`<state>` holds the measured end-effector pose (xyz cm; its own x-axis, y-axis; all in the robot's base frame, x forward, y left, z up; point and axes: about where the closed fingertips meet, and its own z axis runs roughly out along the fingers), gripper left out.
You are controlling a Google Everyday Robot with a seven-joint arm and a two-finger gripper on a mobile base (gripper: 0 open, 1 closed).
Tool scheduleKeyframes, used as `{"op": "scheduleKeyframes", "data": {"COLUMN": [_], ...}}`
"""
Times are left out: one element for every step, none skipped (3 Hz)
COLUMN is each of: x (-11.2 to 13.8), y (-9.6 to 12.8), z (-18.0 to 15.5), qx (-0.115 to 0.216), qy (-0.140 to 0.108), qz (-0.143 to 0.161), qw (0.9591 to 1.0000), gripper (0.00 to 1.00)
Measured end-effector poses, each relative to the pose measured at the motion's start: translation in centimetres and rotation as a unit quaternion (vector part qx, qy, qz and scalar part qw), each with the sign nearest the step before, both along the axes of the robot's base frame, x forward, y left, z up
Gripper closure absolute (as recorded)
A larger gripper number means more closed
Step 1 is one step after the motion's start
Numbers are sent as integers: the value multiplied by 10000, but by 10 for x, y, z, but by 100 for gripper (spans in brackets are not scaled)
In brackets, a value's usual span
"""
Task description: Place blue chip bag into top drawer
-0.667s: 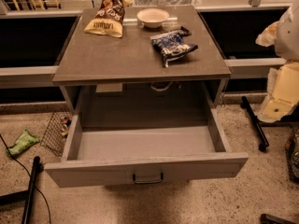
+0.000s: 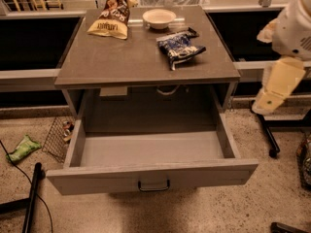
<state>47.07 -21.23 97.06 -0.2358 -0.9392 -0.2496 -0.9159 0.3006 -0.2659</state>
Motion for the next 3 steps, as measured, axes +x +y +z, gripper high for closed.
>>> {"op": "scheduleKeyframes", "data": {"x": [61,145,188], "y": [10,28,45], "z": [-9,-30,-46], "qx": [390,1162,1836], "qy": [-188,-296,-316], "qz": [-110,-427,-699], "qw": [9990,9919,9800], "gripper": [0,0,0]}}
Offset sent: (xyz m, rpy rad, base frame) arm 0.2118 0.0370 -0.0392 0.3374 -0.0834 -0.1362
